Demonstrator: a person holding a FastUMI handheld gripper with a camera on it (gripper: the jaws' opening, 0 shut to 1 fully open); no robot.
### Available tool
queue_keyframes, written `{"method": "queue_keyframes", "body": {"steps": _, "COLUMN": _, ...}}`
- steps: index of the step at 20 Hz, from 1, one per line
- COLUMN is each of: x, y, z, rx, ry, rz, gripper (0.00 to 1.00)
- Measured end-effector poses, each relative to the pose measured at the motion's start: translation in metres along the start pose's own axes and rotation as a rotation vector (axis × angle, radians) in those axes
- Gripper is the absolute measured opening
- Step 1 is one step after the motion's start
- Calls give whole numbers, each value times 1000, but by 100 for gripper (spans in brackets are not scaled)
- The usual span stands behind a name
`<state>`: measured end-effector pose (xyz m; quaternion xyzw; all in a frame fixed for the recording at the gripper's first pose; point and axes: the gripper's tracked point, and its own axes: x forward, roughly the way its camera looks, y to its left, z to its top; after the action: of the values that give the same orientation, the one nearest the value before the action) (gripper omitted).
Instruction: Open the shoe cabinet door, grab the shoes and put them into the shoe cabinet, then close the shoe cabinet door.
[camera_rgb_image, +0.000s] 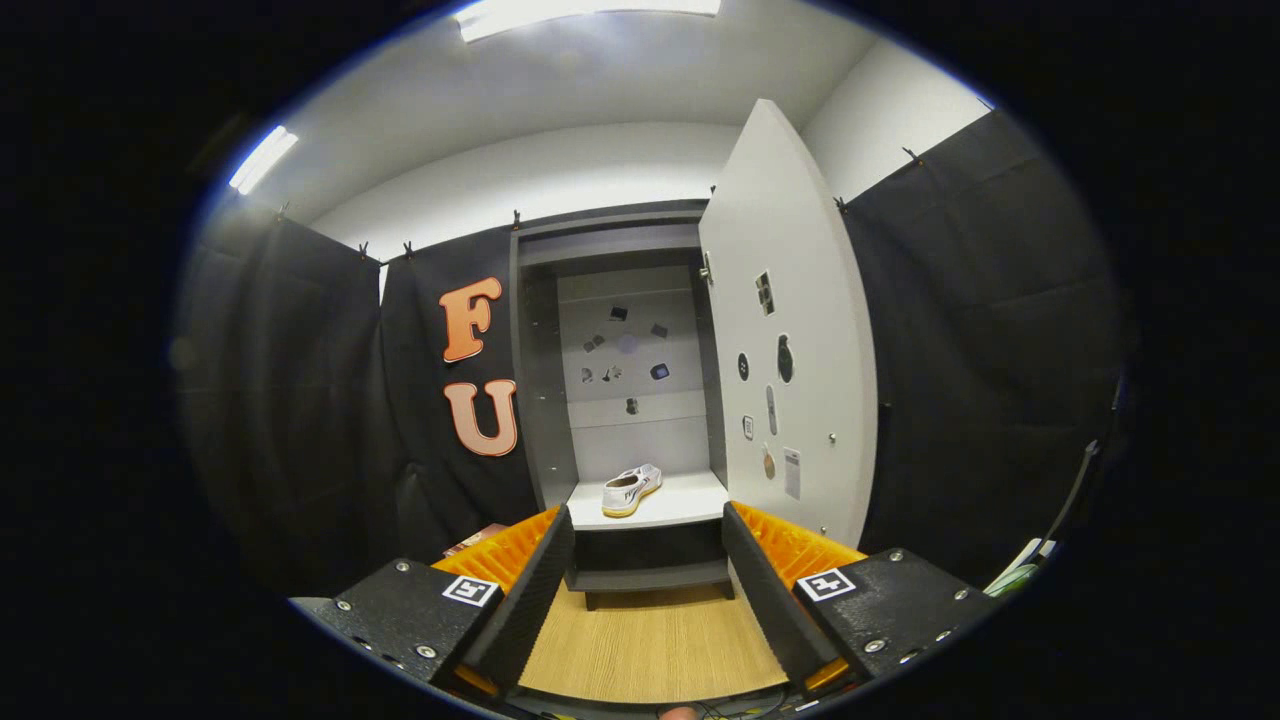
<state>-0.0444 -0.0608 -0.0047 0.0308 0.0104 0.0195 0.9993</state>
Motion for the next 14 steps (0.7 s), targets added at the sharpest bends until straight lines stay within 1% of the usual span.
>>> {"method": "queue_keyframes", "body": {"steps": 4, "x": -9, "y": -40, "z": 6, "rx": 12, "ry": -10, "rz": -54, "gripper": 93}}
{"method": "queue_keyframes", "body": {"steps": 9, "x": -15, "y": -103, "z": 6, "rx": 17, "ry": -9, "rz": -128, "gripper": 93}}
{"method": "queue_keyframes", "body": {"steps": 12, "x": -8, "y": -137, "z": 5, "rx": 49, "ry": -4, "rz": -133, "gripper": 93}}
{"method": "queue_keyframes", "body": {"steps": 14, "x": 3, "y": -158, "z": -4, "rx": 62, "ry": 17, "rz": -132, "gripper": 93}}
